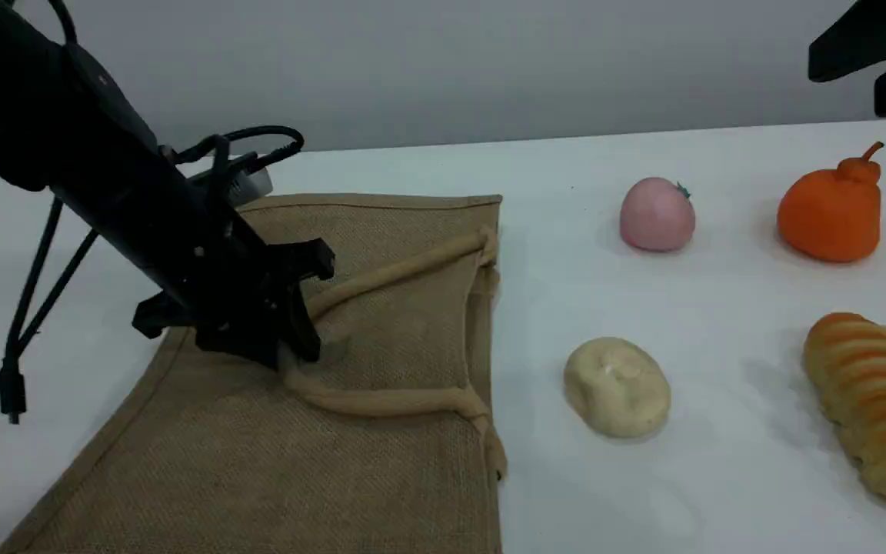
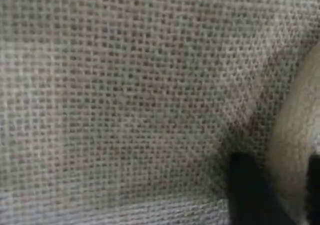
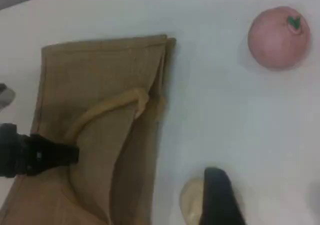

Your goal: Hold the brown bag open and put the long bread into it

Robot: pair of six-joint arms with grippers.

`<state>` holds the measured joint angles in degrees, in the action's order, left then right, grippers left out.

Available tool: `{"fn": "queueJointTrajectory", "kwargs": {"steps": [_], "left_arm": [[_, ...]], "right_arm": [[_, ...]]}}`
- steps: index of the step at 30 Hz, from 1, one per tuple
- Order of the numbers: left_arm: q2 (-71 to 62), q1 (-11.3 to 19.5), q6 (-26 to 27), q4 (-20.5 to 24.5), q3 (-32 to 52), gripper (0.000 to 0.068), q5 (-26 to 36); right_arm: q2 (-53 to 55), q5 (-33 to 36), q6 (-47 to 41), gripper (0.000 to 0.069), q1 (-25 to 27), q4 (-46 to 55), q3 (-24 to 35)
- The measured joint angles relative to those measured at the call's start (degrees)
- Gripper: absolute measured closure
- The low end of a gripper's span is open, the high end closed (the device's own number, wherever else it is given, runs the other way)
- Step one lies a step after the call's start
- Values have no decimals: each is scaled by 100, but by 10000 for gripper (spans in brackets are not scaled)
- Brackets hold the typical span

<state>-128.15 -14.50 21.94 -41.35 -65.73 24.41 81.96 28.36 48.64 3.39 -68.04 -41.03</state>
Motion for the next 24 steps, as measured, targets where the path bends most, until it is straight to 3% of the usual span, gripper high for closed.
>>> {"fn": "queueJointTrajectory", "kwargs": {"steps": [3,9,13,16,24], "left_arm": [[-36,0,-99,-59,0,552,10],[37,-3,-149,58,-9,552,144],[361,-3,-162,318,-157,598,989],[850,-3,-145,337,-456,600,1156],[2262,-3,-346,1067,-1418,600,2244]], "right_arm": [[0,-12,0,317,0,0,0],[0,-18,0,317,0,0,0],[0,-56,2,317,0,18,0],[0,-56,7,317,0,46,0],[157,-127,13,317,0,73,5]]}}
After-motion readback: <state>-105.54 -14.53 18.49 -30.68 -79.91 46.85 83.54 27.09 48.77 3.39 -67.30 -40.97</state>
